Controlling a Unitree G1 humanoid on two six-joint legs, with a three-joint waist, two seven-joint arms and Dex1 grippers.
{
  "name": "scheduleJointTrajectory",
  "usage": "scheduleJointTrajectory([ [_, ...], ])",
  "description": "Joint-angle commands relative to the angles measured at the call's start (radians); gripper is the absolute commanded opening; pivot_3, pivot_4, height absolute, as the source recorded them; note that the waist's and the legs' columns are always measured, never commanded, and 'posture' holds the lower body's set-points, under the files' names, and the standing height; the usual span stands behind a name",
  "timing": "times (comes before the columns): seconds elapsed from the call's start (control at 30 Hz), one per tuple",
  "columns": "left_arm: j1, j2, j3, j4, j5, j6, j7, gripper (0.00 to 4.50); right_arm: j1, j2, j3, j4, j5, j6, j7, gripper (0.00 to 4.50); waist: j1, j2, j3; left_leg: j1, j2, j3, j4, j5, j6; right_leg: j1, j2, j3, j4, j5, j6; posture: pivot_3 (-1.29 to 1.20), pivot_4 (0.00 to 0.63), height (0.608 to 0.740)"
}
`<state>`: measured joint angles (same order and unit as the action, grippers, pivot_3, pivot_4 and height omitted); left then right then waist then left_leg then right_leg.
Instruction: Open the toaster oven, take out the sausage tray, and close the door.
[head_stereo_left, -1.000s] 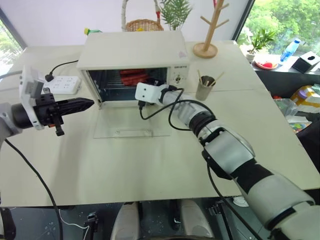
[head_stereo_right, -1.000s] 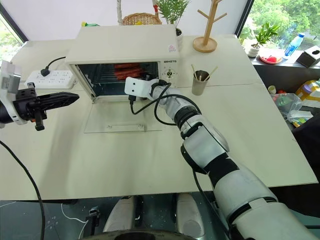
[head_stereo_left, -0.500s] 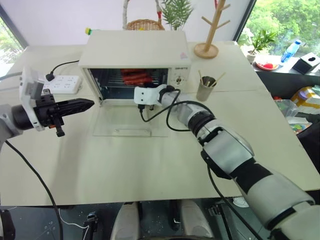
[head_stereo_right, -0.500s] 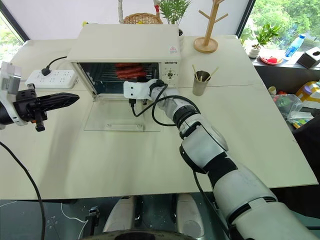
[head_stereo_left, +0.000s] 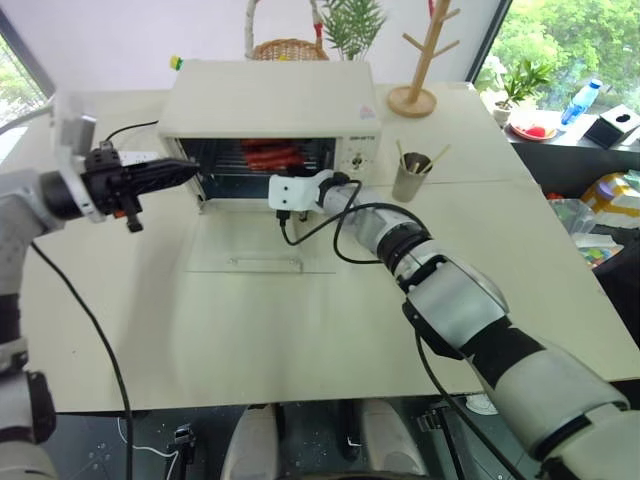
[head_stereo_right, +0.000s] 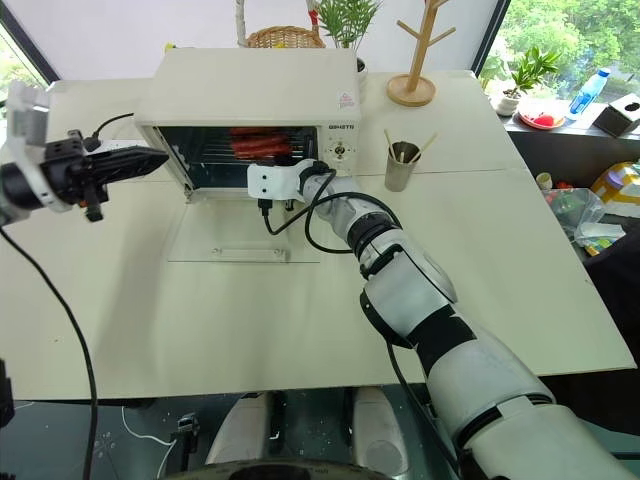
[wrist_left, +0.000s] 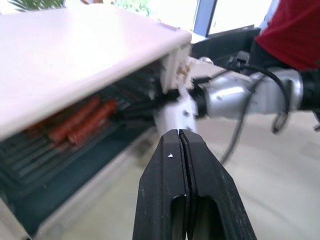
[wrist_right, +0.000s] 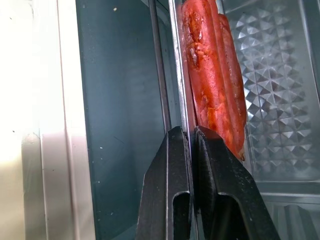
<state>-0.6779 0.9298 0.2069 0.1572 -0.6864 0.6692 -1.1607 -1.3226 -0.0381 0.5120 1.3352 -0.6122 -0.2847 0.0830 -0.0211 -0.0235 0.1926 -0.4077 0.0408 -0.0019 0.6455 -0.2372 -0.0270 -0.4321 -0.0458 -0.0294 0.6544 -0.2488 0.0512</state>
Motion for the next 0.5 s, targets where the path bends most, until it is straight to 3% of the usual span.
scheduleJointTrajectory([
  [0.03, -0.115, -0.031, -0.052, 0.135, 0.091, -0.09, -0.016, 0.0, -0.006, 0.012, -0.019, -0.04, 0.019, -0.029, -0.002, 0.08, -0.001, 0.0, 0.0, 0.0, 0.0, 0.0, 0.0, 0.0, 0.0, 0.0, 0.0, 0.0, 0.0, 0.0, 0.0, 0.0, 0.15, 0.74],
  [0.5, -0.379, -0.138, -0.125, 0.534, 0.299, -0.303, -0.078, 0.0, -0.001, 0.015, -0.023, -0.089, 0.023, -0.064, -0.004, 0.08, -0.021, 0.0, 0.0, -0.001, 0.0, 0.001, 0.0, 0.0, 0.0, -0.001, 0.0, 0.0, 0.0, 0.0, 0.0, 0.0, 0.15, 0.74],
])
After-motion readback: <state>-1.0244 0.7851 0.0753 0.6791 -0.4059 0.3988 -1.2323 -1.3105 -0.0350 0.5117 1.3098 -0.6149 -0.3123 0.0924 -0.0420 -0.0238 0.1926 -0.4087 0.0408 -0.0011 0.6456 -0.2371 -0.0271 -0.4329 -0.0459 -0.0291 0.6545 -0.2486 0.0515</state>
